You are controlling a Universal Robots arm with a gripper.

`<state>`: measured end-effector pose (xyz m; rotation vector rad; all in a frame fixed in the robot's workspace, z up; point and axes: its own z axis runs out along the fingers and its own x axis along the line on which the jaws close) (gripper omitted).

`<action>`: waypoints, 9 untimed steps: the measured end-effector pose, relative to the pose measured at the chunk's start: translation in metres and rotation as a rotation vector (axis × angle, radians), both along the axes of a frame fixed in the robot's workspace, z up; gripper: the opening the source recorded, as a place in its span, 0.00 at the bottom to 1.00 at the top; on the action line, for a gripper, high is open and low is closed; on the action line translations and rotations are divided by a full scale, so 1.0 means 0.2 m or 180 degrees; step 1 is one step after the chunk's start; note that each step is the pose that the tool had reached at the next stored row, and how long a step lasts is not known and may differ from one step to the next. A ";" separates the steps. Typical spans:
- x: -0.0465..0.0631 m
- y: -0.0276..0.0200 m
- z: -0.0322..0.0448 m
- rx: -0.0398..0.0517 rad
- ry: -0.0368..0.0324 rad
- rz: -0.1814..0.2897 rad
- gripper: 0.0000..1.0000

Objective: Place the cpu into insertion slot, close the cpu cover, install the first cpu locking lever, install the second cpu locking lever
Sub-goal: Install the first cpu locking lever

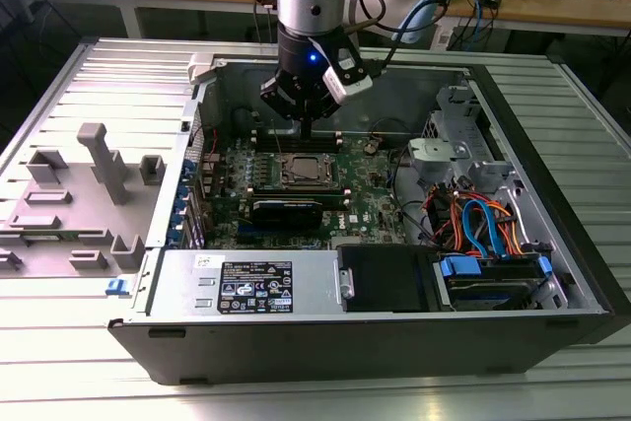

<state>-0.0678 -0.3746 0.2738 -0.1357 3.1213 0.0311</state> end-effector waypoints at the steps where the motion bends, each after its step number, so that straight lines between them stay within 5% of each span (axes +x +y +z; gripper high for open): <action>1: 0.00 0.000 0.000 0.0000 0.0000 0.0000 0.11; 9: 0.00 0.000 0.000 0.0000 0.0000 0.0001 0.11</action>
